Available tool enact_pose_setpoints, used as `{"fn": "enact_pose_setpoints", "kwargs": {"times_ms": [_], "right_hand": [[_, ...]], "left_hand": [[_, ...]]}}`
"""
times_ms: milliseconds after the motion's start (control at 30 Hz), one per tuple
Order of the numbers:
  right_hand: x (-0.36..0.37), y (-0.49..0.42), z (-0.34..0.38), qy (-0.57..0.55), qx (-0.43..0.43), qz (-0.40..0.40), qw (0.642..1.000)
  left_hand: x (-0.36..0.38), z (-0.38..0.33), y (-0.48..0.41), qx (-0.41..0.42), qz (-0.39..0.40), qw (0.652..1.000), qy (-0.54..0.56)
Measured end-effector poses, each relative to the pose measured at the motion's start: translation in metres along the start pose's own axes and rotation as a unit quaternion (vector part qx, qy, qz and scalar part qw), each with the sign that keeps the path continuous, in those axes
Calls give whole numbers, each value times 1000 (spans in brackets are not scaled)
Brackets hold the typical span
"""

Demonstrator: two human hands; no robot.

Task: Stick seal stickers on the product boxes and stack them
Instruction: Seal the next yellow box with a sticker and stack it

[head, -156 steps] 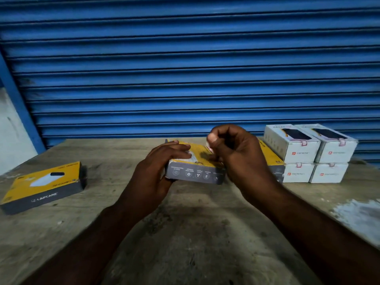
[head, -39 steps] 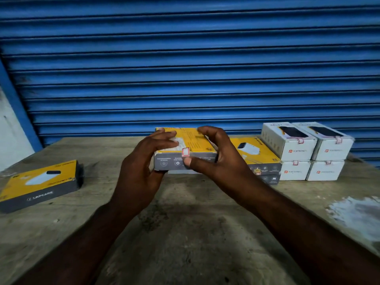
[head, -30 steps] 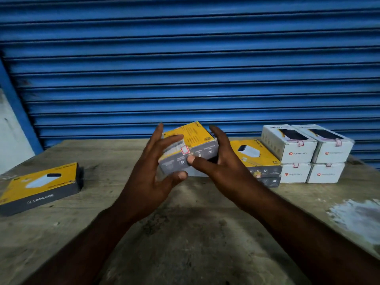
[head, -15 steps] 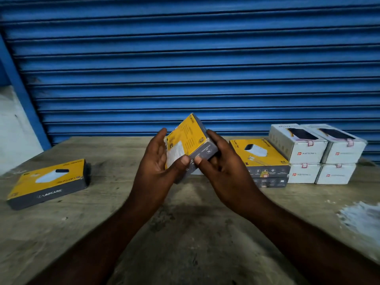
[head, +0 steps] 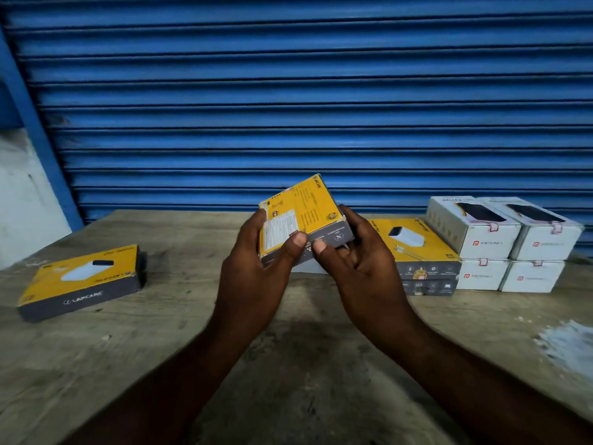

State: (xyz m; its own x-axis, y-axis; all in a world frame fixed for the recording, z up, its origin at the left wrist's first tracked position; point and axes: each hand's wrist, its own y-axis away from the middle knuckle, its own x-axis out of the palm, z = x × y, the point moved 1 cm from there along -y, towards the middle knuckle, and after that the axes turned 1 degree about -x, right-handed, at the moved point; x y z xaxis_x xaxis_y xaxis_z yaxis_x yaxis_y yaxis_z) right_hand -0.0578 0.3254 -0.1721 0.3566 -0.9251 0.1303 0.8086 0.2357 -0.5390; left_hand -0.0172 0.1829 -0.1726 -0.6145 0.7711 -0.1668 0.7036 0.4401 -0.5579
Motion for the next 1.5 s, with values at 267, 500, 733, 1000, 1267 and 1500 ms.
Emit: {"fn": "enact_pose_setpoints", "kwargs": {"times_ms": [267,500,733,1000,1267,1500], "right_hand": [[-14,-11,12,265,-67,3,962],[-13,-9,25,305,-71,-3,950],[-16,-12,25,273,-62,-14,960],[-12,-6,12,276,-75,6,958],[-11,-7,16,258,-57,1,964],[-7,-5,19,276,-24,-46,960]], "left_hand": [[-5,-9,2,62,35,997,-20],[-3,0,3,80,49,995,-14],[-5,4,1,80,49,996,6],[-5,-2,2,97,-6,995,22],[-5,5,-2,120,10,993,13],[-4,10,-1,183,24,982,-29]]}}
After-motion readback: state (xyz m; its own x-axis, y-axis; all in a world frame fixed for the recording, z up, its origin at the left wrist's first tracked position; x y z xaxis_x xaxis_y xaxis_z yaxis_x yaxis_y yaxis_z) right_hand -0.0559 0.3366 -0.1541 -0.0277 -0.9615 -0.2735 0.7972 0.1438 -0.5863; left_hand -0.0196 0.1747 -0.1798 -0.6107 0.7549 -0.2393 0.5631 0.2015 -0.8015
